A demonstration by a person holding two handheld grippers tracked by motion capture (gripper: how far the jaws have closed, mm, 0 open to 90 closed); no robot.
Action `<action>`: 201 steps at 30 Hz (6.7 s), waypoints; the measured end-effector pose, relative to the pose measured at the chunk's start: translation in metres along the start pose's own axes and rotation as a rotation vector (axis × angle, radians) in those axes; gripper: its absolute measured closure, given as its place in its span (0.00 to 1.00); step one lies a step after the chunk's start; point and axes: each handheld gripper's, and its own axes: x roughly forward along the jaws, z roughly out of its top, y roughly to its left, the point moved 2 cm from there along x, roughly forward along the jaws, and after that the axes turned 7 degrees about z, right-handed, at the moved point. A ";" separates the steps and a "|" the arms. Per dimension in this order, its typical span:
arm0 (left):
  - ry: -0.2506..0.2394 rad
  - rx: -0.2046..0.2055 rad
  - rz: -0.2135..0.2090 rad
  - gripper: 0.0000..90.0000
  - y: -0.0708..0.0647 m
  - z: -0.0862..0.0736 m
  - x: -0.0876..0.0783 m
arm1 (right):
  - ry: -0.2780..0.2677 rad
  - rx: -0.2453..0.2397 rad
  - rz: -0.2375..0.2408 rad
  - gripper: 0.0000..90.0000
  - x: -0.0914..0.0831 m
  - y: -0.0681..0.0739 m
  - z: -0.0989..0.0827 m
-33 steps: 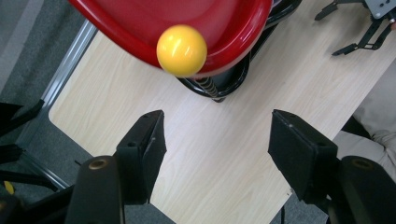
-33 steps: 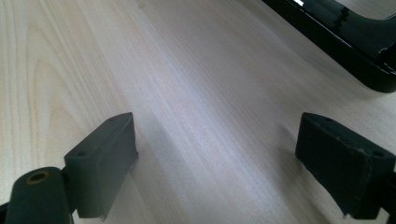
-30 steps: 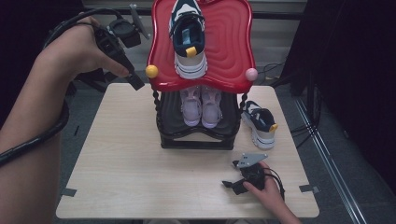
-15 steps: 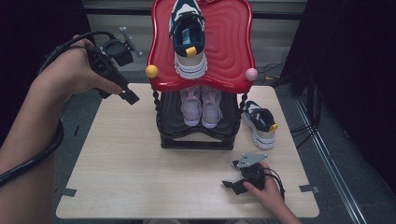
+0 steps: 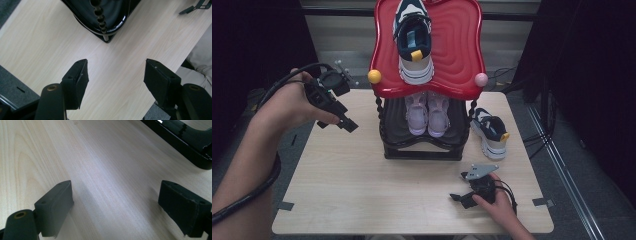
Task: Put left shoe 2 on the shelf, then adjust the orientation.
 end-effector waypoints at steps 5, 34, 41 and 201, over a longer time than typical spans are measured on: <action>0.014 0.012 -0.018 0.39 -0.004 -0.008 0.018 | 0.000 0.000 0.000 0.13 0.000 0.000 0.000; -0.031 -0.050 -0.143 0.39 -0.026 -0.045 0.131 | -0.002 0.000 -0.001 0.13 0.000 0.000 0.000; -0.039 -0.075 -0.167 0.39 -0.032 -0.056 0.161 | 0.001 0.000 0.001 0.13 0.000 0.000 0.000; -0.445 -0.160 0.009 0.04 -0.071 -0.101 0.260 | 0.520 -0.099 -0.198 0.26 -0.122 -0.148 0.069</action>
